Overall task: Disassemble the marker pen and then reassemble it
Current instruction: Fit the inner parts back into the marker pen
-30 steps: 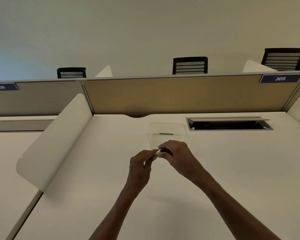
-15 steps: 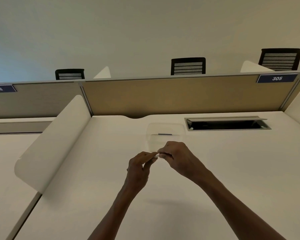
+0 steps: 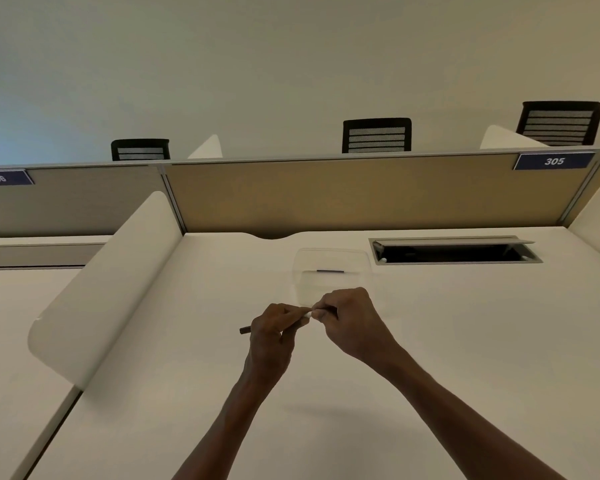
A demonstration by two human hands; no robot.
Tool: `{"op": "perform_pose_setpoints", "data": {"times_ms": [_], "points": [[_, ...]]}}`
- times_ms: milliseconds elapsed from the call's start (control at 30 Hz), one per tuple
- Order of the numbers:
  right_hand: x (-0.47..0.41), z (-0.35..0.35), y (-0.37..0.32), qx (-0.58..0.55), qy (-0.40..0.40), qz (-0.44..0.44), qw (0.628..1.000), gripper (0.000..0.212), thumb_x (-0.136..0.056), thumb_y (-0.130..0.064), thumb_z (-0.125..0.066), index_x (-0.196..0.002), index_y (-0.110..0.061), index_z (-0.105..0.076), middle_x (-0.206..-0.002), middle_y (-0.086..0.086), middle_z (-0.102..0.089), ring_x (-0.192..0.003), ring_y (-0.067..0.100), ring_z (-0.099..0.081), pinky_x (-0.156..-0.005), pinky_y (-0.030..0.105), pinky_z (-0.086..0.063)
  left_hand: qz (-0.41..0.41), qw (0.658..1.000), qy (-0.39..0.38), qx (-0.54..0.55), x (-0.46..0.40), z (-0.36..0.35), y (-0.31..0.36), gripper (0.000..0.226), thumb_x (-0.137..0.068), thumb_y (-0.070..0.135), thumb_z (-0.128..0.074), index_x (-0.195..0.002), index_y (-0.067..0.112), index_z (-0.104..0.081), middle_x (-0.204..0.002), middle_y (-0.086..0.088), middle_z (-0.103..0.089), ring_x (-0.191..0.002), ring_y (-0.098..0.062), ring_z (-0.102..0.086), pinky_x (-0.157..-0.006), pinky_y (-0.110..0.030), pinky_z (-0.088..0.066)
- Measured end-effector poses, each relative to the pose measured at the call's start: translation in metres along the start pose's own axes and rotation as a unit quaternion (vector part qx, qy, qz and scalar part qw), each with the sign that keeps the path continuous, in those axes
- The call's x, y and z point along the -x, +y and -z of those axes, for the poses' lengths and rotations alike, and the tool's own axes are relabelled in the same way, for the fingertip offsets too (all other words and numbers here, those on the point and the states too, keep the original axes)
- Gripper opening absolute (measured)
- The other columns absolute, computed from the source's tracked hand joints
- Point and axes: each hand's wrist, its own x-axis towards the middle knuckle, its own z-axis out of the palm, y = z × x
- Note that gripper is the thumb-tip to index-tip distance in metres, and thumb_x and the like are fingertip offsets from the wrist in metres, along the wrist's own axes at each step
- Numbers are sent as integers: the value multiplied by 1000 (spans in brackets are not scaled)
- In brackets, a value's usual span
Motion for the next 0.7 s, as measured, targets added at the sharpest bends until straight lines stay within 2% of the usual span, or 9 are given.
{"op": "perform_pose_setpoints", "data": {"times_ms": [133, 233, 400, 467, 500, 600, 700], "points": [[-2, -1, -2, -33, 15, -45, 998, 8, -83, -13, -70, -80, -11, -78, -65, -2, -70, -50, 0, -53, -50, 8, -35, -25, 999, 7, -19, -3, 2, 1, 49, -78, -11, -71, -109, 27, -68, -90, 11, -68, -86, -8, -66, -69, -28, -56], [0, -5, 1, -37, 17, -55, 998, 8, -83, -13, -70, -79, -12, -77, -61, -10, -63, -54, -2, -55, -51, 7, -35, -11, 1000, 8, -13, 0, 1, 2, 46, -79, -9, -72, -108, 27, -71, -92, 11, -70, -87, -3, -66, -71, -21, -54], [4, -11, 3, -20, 55, -21, 998, 9, -83, -10, -69, -79, -9, -77, -67, 0, -72, -56, 2, -54, -59, 14, -40, 72, 996, 44, 1, 3, -6, 12, 37, -76, 4, -79, -109, 21, -72, -106, 12, -71, -97, 0, -65, -82, -16, -50], [5, -14, 4, 1, 74, 1, 997, 10, -84, -10, -67, -79, -8, -76, -67, 2, -72, -58, 6, -56, -58, 22, -46, 115, 990, 80, 0, 1, -7, 14, 42, -75, 11, -81, -114, 18, -70, -109, 11, -69, -101, 1, -63, -85, -13, -47], [5, -14, 6, 9, 83, 6, 996, 11, -84, -10, -67, -78, -7, -75, -66, 4, -71, -58, 10, -59, -58, 29, -49, 151, 983, 104, 15, 0, -8, 17, 41, -75, 13, -81, -114, 18, -69, -108, 11, -69, -101, -1, -64, -86, -15, -48], [3, -14, 11, 27, 115, 23, 993, 10, -85, -8, -66, -79, -5, -73, -67, 7, -70, -61, 19, -62, -58, 39, -52, 315, 924, 193, 96, -2, -6, 26, 25, -80, 21, -78, -103, 20, -69, -94, 9, -71, -89, -3, -67, -83, -27, -55], [1, -12, 12, 26, 132, 48, 990, 6, -84, -5, -69, -85, -4, -74, -71, 7, -71, -64, 19, -63, -59, 36, -54, 465, 823, 203, 255, -6, -2, 31, 28, -84, 25, -74, -104, 6, -69, -96, -5, -72, -86, -13, -68, -81, -30, -55]]}}
